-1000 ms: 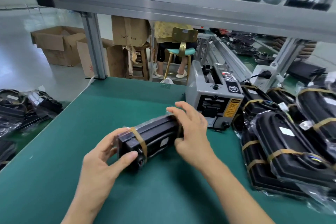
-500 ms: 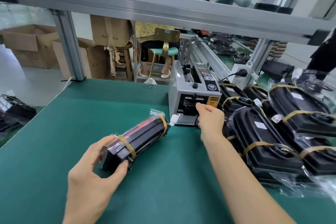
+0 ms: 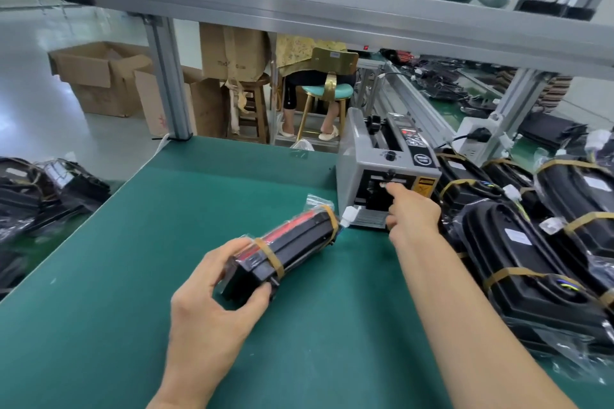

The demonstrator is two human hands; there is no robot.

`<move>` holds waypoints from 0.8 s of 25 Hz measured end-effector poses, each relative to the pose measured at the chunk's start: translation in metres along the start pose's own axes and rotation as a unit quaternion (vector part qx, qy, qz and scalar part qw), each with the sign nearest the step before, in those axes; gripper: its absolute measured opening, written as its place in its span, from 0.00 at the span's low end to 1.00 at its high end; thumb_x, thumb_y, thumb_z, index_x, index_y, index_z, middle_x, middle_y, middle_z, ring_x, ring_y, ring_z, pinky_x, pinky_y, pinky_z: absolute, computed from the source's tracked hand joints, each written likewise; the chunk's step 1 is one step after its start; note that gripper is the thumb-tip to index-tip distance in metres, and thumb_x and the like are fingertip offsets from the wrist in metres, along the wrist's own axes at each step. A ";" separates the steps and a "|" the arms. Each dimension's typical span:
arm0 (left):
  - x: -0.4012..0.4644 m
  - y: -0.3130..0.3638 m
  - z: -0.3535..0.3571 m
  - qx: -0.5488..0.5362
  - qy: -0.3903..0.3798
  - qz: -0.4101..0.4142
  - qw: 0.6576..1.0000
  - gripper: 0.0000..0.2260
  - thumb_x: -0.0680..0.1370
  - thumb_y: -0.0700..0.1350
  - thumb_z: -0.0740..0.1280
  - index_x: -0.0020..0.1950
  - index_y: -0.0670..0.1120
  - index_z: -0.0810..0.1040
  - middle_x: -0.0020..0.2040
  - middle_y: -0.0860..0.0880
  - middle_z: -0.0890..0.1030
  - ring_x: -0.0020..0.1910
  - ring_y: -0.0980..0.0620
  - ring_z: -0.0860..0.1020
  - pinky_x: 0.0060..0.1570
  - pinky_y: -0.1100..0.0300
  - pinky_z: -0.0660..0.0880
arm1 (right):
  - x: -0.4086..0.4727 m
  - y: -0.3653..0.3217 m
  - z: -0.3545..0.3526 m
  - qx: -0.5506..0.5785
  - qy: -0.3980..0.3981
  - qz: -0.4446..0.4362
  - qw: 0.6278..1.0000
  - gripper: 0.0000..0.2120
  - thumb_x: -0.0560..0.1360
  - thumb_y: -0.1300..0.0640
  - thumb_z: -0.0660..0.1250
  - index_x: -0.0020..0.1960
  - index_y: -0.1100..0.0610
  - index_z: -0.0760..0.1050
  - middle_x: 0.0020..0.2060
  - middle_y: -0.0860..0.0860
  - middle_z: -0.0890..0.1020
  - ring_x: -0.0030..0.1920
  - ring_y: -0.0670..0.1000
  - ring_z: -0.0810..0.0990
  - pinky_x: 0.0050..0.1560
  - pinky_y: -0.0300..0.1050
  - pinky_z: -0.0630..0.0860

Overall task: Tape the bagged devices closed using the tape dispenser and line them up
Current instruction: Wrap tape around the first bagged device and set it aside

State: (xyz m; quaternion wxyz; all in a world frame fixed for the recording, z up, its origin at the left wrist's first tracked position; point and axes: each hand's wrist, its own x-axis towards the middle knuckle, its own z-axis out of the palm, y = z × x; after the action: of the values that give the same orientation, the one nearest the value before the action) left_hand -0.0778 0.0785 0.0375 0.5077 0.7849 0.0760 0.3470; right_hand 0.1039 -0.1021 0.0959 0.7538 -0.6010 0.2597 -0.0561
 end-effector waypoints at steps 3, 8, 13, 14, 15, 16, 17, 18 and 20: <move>-0.003 0.003 0.003 -0.016 0.008 0.010 1.000 0.26 0.63 0.37 0.78 0.55 0.59 0.78 0.52 0.62 0.81 0.52 0.62 0.79 0.54 0.75 0.69 | -0.061 0.006 -0.007 -0.056 -0.230 -0.099 0.967 0.05 0.71 0.58 0.73 0.36 0.54 0.81 0.34 0.45 0.81 0.36 0.43 0.77 0.38 0.33 0.71; -0.005 0.002 0.007 -0.038 0.002 -0.014 0.999 0.26 0.64 0.34 0.78 0.59 0.52 0.79 0.54 0.57 0.82 0.55 0.58 0.79 0.57 0.67 0.72 | -0.134 0.041 -0.018 -0.190 -0.415 -0.200 0.867 0.04 0.68 0.53 0.76 0.35 0.45 0.84 0.63 0.31 0.72 0.68 0.31 0.63 0.69 0.39 0.60; -0.007 0.008 0.008 -0.041 0.008 -0.022 0.999 0.26 0.64 0.35 0.78 0.58 0.53 0.79 0.55 0.57 0.82 0.56 0.58 0.79 0.57 0.68 0.71 | -0.130 0.047 -0.021 -0.229 -0.350 -0.225 0.880 0.07 0.70 0.53 0.73 0.37 0.41 0.83 0.68 0.31 0.65 0.73 0.36 0.56 0.75 0.55 0.50; -0.007 0.009 0.009 -0.039 0.007 -0.020 0.999 0.26 0.64 0.35 0.78 0.58 0.52 0.79 0.55 0.57 0.82 0.56 0.58 0.79 0.57 0.69 0.71 | -0.131 0.047 -0.020 -0.228 -0.350 -0.224 0.880 0.07 0.70 0.53 0.73 0.37 0.41 0.83 0.67 0.31 0.65 0.73 0.36 0.56 0.75 0.55 0.51; -0.007 0.009 0.009 -0.036 0.006 -0.017 0.999 0.25 0.65 0.35 0.78 0.58 0.52 0.79 0.55 0.57 0.82 0.56 0.58 0.79 0.57 0.69 0.70 | -0.132 0.047 -0.020 -0.229 -0.351 -0.221 0.880 0.07 0.70 0.53 0.73 0.37 0.42 0.83 0.66 0.29 0.65 0.73 0.36 0.57 0.75 0.55 0.52; -0.007 0.009 0.008 -0.033 0.003 -0.014 0.999 0.25 0.65 0.35 0.78 0.58 0.52 0.79 0.54 0.56 0.82 0.56 0.58 0.79 0.57 0.69 0.71 | -0.132 0.047 -0.019 -0.233 -0.352 -0.216 0.880 0.07 0.70 0.53 0.73 0.37 0.42 0.83 0.65 0.28 0.65 0.72 0.36 0.57 0.75 0.55 0.52; -0.007 0.008 0.008 -0.031 0.002 -0.013 0.999 0.25 0.65 0.35 0.78 0.59 0.51 0.79 0.54 0.56 0.82 0.56 0.58 0.79 0.57 0.69 0.71 | -0.132 0.047 -0.019 -0.239 -0.353 -0.211 0.880 0.07 0.71 0.53 0.73 0.36 0.42 0.83 0.65 0.28 0.65 0.72 0.36 0.57 0.74 0.55 0.53; -0.007 0.008 0.008 -0.031 0.002 -0.014 0.999 0.25 0.65 0.35 0.78 0.59 0.50 0.79 0.54 0.56 0.82 0.56 0.57 0.79 0.57 0.68 0.71 | -0.132 0.046 -0.018 -0.243 -0.354 -0.208 0.879 0.07 0.71 0.53 0.73 0.36 0.42 0.83 0.65 0.28 0.65 0.72 0.37 0.57 0.74 0.55 0.54; -0.007 0.008 0.008 -0.031 0.003 -0.016 0.999 0.24 0.65 0.35 0.78 0.59 0.50 0.79 0.54 0.55 0.82 0.56 0.56 0.79 0.57 0.68 0.71 | -0.133 0.046 -0.017 -0.246 -0.355 -0.207 0.878 0.06 0.71 0.53 0.73 0.36 0.43 0.83 0.64 0.27 0.66 0.72 0.37 0.57 0.74 0.55 0.54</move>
State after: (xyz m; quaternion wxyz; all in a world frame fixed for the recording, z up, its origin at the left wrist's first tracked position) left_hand -0.0798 0.0655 0.0393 0.5373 0.7662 0.0788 0.3434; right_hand -0.0288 -0.0518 0.0935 0.5946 -0.7866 -0.1503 0.0723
